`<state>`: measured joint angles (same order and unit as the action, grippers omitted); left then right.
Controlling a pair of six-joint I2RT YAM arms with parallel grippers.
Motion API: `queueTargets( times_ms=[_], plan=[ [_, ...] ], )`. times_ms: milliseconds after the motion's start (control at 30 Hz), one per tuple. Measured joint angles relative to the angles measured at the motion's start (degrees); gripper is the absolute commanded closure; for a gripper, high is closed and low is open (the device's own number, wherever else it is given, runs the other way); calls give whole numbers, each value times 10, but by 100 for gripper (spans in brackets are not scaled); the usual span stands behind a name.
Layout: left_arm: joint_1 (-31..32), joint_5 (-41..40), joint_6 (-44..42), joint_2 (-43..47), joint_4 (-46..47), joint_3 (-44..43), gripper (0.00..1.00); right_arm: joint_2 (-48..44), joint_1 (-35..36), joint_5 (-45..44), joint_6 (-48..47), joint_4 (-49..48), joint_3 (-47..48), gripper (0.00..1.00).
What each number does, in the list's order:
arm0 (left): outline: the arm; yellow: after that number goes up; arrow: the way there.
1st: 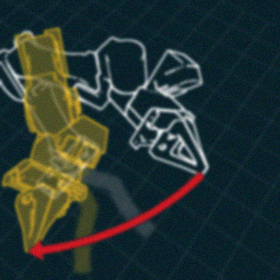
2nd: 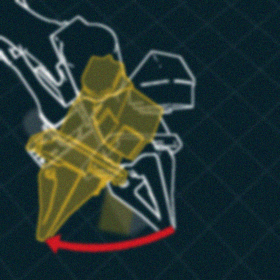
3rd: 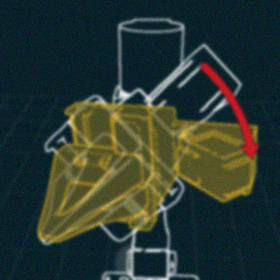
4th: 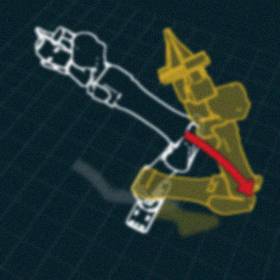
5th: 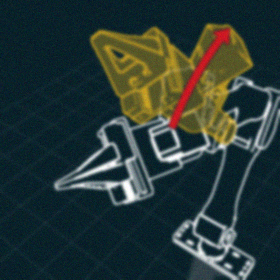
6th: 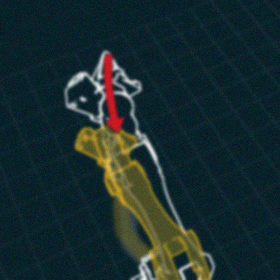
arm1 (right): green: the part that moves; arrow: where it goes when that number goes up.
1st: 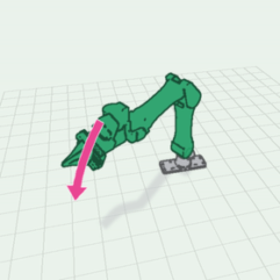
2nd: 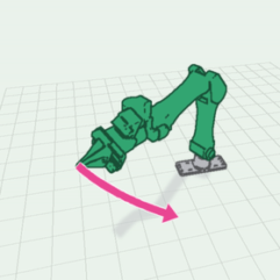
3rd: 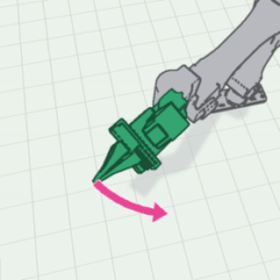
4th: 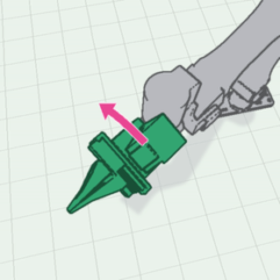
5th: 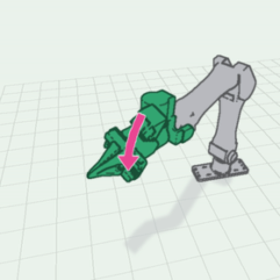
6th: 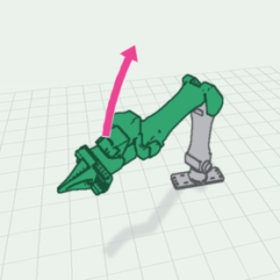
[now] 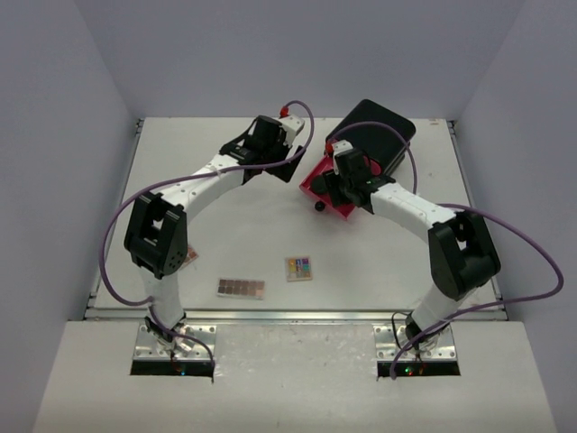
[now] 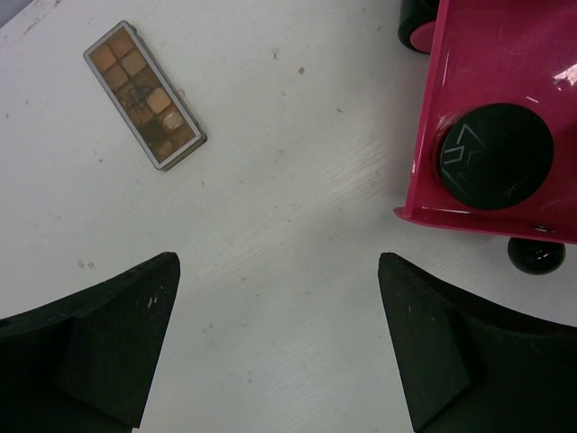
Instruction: Organize the makeup
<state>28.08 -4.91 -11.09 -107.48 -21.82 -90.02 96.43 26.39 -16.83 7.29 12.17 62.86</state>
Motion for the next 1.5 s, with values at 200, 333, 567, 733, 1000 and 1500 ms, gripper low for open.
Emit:
queueTargets(
  times_ms=[200, 333, 567, 733, 1000, 1500],
  plan=[
    [0, 0, 0, 0, -3, 0, 10, 32, 0, -12, 7, 22, 26, 9],
    [0, 1, 0, 0, -4, -1, 10, 35, 0, -9, 13, 34, 34, 6],
    [0, 2, 0, 0, -9, -8, 11, 34, 0, 6, 23, 55, 54, 7],
    [0, 5, 0, 0, -23, -19, 12, 5, 0, 53, 39, 75, 71, 8],
    [0, 18, 3, 2, -44, -34, 20, -92, -4, 89, 58, 93, 122, 13],
    [118, 23, 4, 5, -57, 74, 39, 109, -164, 51, 110, 100, 392, 18]
  ],
)
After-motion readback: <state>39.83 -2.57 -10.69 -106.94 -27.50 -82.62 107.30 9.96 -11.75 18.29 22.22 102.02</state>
